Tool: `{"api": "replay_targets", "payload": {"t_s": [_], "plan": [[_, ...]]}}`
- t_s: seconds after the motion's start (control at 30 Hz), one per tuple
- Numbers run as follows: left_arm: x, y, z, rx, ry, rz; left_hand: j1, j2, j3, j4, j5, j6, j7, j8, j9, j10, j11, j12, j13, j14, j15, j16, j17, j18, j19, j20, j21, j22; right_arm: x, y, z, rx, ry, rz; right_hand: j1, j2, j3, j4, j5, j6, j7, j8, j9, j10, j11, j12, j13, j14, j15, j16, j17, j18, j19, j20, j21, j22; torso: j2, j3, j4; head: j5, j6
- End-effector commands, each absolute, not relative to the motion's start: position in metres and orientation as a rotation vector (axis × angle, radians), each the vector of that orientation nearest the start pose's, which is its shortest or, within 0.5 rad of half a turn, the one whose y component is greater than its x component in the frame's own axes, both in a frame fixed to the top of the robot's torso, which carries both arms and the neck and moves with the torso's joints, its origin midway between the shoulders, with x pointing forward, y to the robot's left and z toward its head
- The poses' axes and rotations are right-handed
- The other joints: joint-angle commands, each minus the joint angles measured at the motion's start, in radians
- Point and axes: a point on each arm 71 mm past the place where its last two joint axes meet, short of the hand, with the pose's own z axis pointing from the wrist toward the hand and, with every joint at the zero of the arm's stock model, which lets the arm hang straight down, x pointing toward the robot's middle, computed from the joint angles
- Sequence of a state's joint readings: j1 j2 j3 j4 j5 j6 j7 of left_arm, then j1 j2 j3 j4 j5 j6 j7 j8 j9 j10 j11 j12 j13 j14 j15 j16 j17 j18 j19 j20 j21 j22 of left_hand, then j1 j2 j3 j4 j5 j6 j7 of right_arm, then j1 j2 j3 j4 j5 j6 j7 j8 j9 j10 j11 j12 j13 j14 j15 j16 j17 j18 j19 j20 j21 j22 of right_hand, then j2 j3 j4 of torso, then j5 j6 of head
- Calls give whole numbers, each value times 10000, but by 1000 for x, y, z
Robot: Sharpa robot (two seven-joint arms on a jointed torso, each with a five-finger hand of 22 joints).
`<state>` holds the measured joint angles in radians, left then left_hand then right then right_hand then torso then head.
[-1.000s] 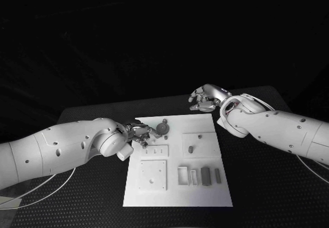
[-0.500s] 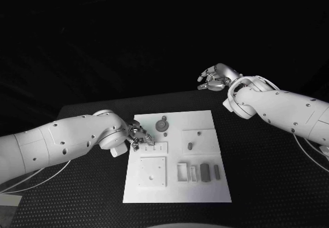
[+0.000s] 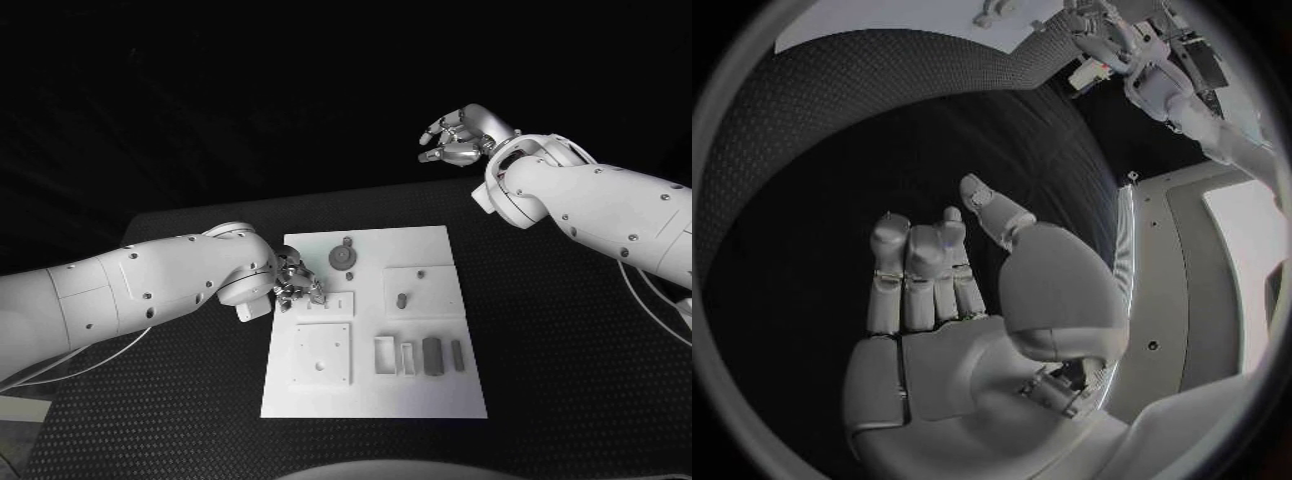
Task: Assemble the parts on the task board
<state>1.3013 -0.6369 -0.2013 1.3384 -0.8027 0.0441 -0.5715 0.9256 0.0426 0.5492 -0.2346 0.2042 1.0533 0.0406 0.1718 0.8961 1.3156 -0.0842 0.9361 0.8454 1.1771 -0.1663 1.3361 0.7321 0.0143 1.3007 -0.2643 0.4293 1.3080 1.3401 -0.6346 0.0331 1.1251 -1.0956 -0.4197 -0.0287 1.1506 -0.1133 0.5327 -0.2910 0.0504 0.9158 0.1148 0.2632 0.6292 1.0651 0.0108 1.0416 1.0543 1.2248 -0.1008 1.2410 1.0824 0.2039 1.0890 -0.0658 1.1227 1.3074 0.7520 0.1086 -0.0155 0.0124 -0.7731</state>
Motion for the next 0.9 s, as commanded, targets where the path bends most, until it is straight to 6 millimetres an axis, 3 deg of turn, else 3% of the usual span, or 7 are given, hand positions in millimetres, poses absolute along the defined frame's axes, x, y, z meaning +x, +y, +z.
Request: {"api": "replay_targets", "payload": {"t_s": [0.03,0.3,0.53,0.9], "plan": [[498,172,-246,-3448,24497,-3878,-78,73,4,-77,75,1877,-331,432,293,-89,-170,38,-12,-66,-155,48,-13,-141,65,-58,13,208,583,-220,-99,2546,14326,7123,-41,64,-45,-29,35,-93,131,-55,-15,-1,41,-22,-13,10,75,-50,-3,579,9,69,-51,64,-3,19,-8,8,-55],[497,169,-247,-3447,24426,-3912,-135,115,3,-74,111,1897,-346,471,321,-59,-184,55,-12,-46,-160,67,-15,-139,92,-66,29,209,584,-222,-99,2555,14368,7101,-37,65,-45,-26,34,-97,134,-64,-17,-3,44,-18,-17,8,77,-49,-2,578,7,73,-53,65,0,-7,1,7,-78],[497,165,-247,-3447,24312,-4042,-150,127,2,-73,116,1898,-348,477,327,-55,-186,58,-13,-44,-161,70,-15,-139,96,-68,32,209,583,-221,-99,2551,14372,7135,-41,66,-48,-24,34,-97,136,-71,-18,-5,46,-14,-21,6,79,-47,-1,579,6,77,-54,66,-8,11,-19,8,-72],[498,164,-248,-3582,24027,-4107,-213,149,-2,-68,130,1903,-357,507,351,-41,-195,71,-12,-32,-175,83,-18,-139,114,-74,44,209,583,-221,-100,2615,14406,7093,-57,72,-54,-20,33,-95,139,-77,-19,-7,48,-10,-25,4,82,-46,0,579,6,82,-55,67,7,2,-16,-6,-26]]}}
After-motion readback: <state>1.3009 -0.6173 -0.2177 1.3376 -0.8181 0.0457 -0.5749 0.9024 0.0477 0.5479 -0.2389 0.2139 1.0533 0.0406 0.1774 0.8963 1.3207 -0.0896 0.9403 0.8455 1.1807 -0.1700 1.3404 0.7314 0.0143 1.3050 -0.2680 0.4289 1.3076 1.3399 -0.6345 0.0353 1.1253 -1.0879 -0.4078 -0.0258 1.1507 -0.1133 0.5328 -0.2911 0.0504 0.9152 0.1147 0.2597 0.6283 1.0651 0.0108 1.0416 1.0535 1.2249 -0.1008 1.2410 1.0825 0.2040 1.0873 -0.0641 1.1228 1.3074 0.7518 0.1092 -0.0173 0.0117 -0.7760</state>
